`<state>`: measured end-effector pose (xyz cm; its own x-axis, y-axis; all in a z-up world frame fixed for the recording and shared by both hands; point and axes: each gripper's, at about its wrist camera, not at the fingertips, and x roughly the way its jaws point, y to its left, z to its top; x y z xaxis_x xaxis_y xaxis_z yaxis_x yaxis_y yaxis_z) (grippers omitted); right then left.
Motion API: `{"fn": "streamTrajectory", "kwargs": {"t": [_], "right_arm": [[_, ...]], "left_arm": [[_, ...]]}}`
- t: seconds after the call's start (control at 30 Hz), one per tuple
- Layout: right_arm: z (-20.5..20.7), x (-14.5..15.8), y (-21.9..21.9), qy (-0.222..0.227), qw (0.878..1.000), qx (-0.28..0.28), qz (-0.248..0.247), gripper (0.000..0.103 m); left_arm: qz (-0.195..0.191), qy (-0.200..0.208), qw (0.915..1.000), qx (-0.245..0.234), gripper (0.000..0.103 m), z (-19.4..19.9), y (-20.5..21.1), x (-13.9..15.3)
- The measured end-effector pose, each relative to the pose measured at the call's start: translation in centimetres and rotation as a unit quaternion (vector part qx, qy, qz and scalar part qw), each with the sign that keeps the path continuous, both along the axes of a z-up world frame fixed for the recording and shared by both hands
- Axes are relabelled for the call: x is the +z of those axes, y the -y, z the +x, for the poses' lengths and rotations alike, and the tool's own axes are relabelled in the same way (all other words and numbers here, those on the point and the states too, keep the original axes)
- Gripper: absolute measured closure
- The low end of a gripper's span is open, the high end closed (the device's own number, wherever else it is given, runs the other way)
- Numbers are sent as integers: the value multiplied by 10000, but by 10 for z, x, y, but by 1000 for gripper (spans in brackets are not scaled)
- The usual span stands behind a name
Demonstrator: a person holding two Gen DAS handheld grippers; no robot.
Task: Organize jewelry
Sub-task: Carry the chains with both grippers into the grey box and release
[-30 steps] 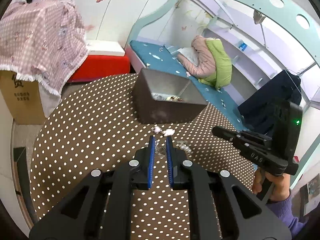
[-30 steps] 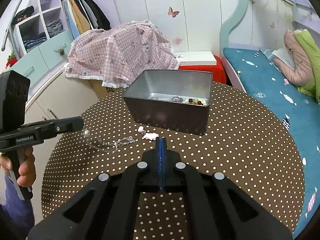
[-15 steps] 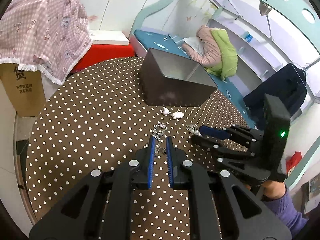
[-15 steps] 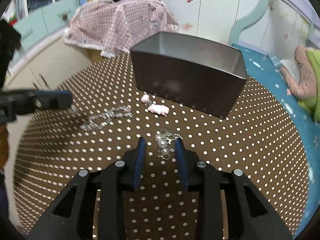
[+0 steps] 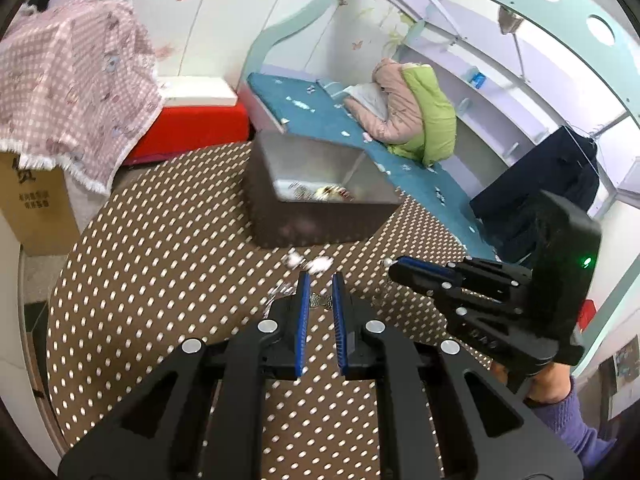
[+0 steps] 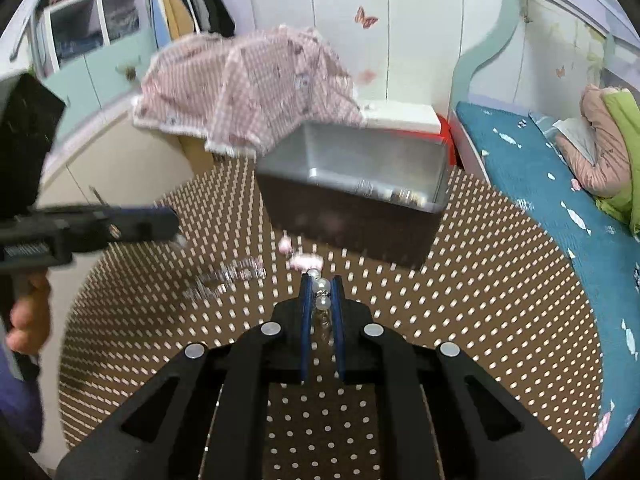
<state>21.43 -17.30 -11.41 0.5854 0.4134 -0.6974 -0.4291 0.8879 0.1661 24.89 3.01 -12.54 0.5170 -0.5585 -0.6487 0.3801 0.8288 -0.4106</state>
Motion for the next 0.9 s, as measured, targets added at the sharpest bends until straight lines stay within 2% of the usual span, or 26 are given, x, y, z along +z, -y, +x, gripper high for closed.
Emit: {"fn": "streamTrajectory", "kwargs": {"t": [0.23,0.43,0.6,0.8,0.9], "right_arm": [[13,48,17,351,9984,-117,429,95],[38,74,22,571,9960,-296,622,95],[58,69,23,485,9953,-418,725,95],[79,33,20,19,9964,-500,688,95],[82,18,20,-164,9964,-503,657,95]], "left_arm": [[56,377,9990,-243,92,31,28,48],[163,473,9984,-269,92,72,51,71],[466,259,9983,-235,92,104,69,56],[685,-154,9973,-224,92,125,84,13],[762,-219,9966,-233,91,127,87,-1]]}}
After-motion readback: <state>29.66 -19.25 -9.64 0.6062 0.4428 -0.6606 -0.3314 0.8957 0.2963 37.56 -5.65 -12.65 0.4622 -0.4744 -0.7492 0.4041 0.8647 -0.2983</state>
